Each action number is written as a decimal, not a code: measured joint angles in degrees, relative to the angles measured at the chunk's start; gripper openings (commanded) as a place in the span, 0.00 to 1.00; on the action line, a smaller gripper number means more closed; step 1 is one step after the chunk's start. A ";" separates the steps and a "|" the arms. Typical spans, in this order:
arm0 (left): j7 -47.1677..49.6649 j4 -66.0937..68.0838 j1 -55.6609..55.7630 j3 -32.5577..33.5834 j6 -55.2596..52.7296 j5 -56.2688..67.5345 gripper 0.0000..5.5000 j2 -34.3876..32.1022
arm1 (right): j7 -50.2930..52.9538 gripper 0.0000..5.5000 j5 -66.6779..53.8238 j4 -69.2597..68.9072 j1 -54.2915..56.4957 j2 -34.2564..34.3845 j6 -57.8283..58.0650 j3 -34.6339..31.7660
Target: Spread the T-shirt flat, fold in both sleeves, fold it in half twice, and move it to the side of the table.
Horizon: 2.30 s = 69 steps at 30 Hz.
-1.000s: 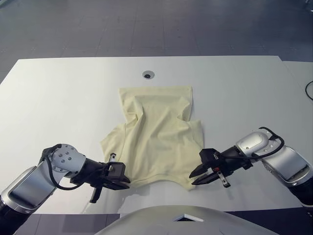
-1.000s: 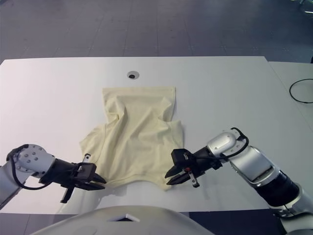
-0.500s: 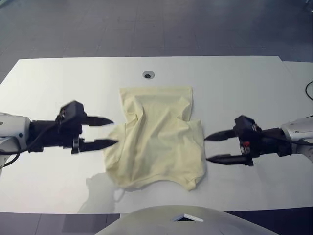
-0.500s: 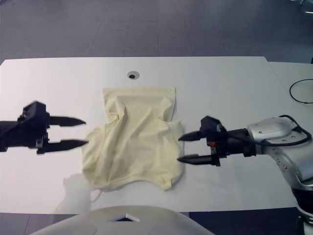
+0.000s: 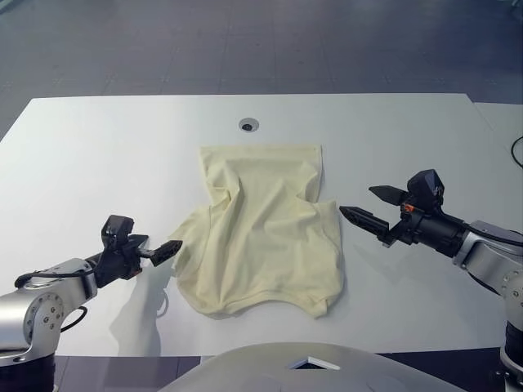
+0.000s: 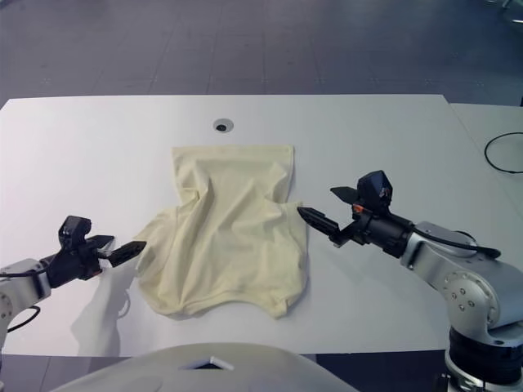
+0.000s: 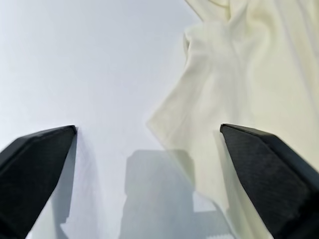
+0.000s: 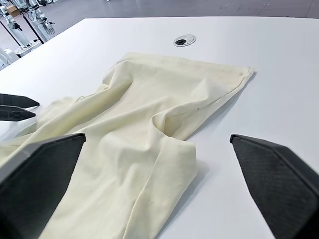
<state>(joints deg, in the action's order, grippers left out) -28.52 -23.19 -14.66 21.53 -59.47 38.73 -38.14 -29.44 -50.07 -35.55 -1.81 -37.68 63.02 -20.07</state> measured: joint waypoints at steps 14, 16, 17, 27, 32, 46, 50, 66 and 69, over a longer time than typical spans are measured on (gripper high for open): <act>-4.87 2.71 -0.15 -2.69 2.86 1.47 0.63 1.36 | 0.81 0.98 -0.32 4.14 4.22 -0.38 -0.63 2.71; -5.03 2.64 -0.51 -3.02 3.11 1.39 0.57 1.32 | 0.84 0.98 0.12 4.67 4.62 -0.38 -0.93 3.19; -5.12 2.90 -0.51 -3.18 3.33 1.31 0.54 1.28 | 0.87 0.98 0.33 4.73 4.85 -0.37 -1.06 3.40; -4.92 5.68 1.01 -4.48 4.28 1.24 0.22 1.66 | 5.53 0.98 13.56 16.37 11.71 1.34 -9.76 12.17; -4.94 6.64 1.69 -4.98 4.39 1.40 0.06 1.63 | 10.19 0.98 28.18 33.49 22.38 6.43 -22.38 20.42; -6.91 10.06 4.46 -6.97 4.75 1.29 0.00 0.76 | 12.69 0.98 48.36 84.98 46.77 18.86 -50.48 27.67; -7.19 11.64 5.76 -7.27 4.78 1.08 0.00 0.24 | 12.49 0.98 51.05 94.06 49.47 20.02 -54.73 27.68; -7.06 15.34 7.38 -6.47 5.54 0.68 0.00 -0.96 | 16.64 0.98 59.60 107.20 56.41 19.86 -56.26 28.69; -6.88 15.80 7.66 -6.24 5.62 0.62 0.00 -0.96 | 18.73 0.98 60.37 108.12 56.58 18.90 -56.18 28.69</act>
<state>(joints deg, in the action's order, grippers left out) -35.40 -7.39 -7.00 15.29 -53.85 39.35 -39.09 -10.71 10.30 72.58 54.78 -18.79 6.84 8.62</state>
